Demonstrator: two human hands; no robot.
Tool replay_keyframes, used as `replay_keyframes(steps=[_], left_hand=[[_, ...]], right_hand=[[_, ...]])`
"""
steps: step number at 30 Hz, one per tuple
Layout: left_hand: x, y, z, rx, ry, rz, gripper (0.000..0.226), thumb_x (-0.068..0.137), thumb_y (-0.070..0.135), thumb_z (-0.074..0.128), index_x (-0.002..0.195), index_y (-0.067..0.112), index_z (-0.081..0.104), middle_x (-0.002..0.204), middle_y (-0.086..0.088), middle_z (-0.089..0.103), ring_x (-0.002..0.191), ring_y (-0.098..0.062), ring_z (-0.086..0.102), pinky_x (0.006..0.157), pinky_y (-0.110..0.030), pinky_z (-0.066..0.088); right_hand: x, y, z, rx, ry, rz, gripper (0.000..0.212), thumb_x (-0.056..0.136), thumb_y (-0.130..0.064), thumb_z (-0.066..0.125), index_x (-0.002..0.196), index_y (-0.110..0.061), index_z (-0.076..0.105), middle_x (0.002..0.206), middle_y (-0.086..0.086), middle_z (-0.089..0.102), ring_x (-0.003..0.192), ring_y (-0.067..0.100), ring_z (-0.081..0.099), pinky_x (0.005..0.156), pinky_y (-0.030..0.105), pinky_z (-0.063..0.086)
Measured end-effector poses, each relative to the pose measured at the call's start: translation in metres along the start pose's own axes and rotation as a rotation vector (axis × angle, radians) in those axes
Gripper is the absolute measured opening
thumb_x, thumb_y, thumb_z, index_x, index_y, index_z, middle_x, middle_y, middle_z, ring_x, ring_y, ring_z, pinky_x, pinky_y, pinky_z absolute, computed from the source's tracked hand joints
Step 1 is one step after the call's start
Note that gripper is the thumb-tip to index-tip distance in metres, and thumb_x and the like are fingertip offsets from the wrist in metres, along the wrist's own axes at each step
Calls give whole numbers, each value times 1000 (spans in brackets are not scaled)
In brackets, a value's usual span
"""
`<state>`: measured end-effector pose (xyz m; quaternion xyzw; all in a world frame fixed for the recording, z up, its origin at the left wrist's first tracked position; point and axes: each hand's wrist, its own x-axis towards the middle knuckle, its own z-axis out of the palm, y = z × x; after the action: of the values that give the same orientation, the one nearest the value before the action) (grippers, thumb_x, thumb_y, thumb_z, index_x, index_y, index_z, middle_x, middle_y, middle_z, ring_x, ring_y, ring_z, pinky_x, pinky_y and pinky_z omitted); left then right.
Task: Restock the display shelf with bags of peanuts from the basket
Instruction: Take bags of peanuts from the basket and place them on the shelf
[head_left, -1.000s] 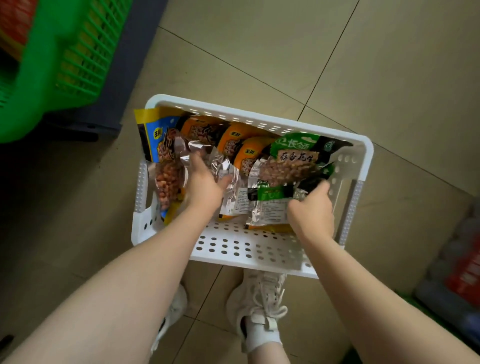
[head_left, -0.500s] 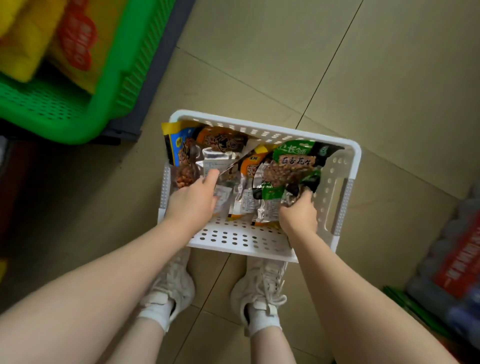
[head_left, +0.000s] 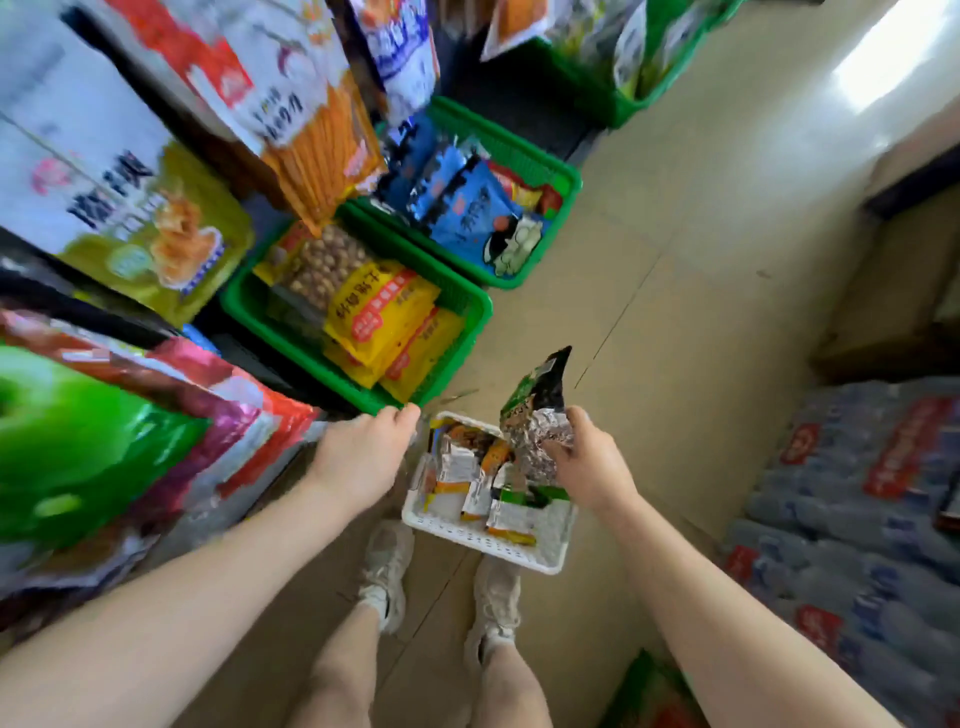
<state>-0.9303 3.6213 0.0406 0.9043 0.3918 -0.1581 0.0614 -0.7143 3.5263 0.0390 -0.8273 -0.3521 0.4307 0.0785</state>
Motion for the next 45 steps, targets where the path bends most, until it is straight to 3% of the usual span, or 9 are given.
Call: replay_keyframes(steps=[9, 13, 17, 21, 27, 31, 37, 41, 45], left_hand=[[-124, -32, -204, 147, 382, -284, 45, 62, 0, 69, 105, 8, 63, 67, -13, 62, 43, -31, 59, 30, -20, 23], [-191, -49, -271, 235, 457, -515, 42, 93, 16, 44, 135, 20, 39, 109, -11, 60, 88, -32, 64, 51, -31, 35], [-255, -72, -326, 303, 619, -618, 45, 65, -1, 67, 107, 11, 58, 75, -15, 62, 57, -34, 64, 38, -32, 43], [-316, -100, -360, 478, 761, -700, 63, 50, -7, 78, 107, 10, 56, 76, -16, 64, 58, -33, 62, 39, -30, 44], [-406, -162, -360, 628, 899, -779, 55, 55, -8, 73, 103, 11, 53, 75, -13, 62, 55, -30, 59, 40, -29, 40], [-455, -221, -334, 663, 897, -721, 51, 57, -7, 55, 105, 9, 50, 79, -16, 63, 61, -31, 62, 44, -33, 46], [-462, -300, -326, 624, 950, -792, 37, 66, 2, 45, 102, 9, 49, 81, -13, 62, 59, -29, 61, 34, -27, 40], [-432, -329, -330, 638, 846, -781, 31, 65, 5, 42, 87, 10, 63, 77, -10, 63, 58, -25, 60, 31, -21, 32], [-399, -325, -316, 596, 658, -707, 21, 65, 11, 58, 82, 19, 66, 77, -2, 62, 64, -20, 61, 40, -23, 41]], right_hand=[[-117, -148, -131, -480, 212, -649, 47, 94, -24, 43, 140, -21, 30, 127, 14, 57, 109, 36, 58, 83, 40, 47], [-170, -211, -161, -751, 325, -971, 50, 94, -20, 40, 141, -29, 26, 132, 3, 55, 108, 32, 60, 82, 39, 47], [-213, -272, -167, -808, 436, -1151, 51, 97, -23, 37, 144, -30, 19, 128, 9, 58, 102, 36, 61, 77, 39, 48], [-253, -331, -157, -775, 511, -1325, 53, 95, -23, 43, 143, -34, 21, 139, 0, 50, 105, 34, 61, 82, 39, 48], [-316, -411, -116, -804, 830, -1660, 61, 52, -12, 88, 109, -20, 65, 84, 0, 75, 42, 30, 61, 37, 25, 42], [-339, -466, -69, -883, 960, -1687, 76, 34, -3, 88, 106, -19, 67, 83, -2, 75, 40, 22, 60, 39, 21, 39], [-340, -547, 7, -799, 958, -1472, 60, 82, -1, 39, 142, -11, 31, 127, 15, 56, 106, 37, 58, 83, 44, 47], [-331, -576, 47, -985, 718, -1197, 56, 92, -6, 38, 143, -8, 16, 148, 21, 27, 134, 41, 28, 106, 48, 33], [-329, -603, 28, -938, 411, -1224, 51, 95, -43, 36, 138, -17, 30, 148, 15, 29, 135, 36, 26, 109, 51, 28]])
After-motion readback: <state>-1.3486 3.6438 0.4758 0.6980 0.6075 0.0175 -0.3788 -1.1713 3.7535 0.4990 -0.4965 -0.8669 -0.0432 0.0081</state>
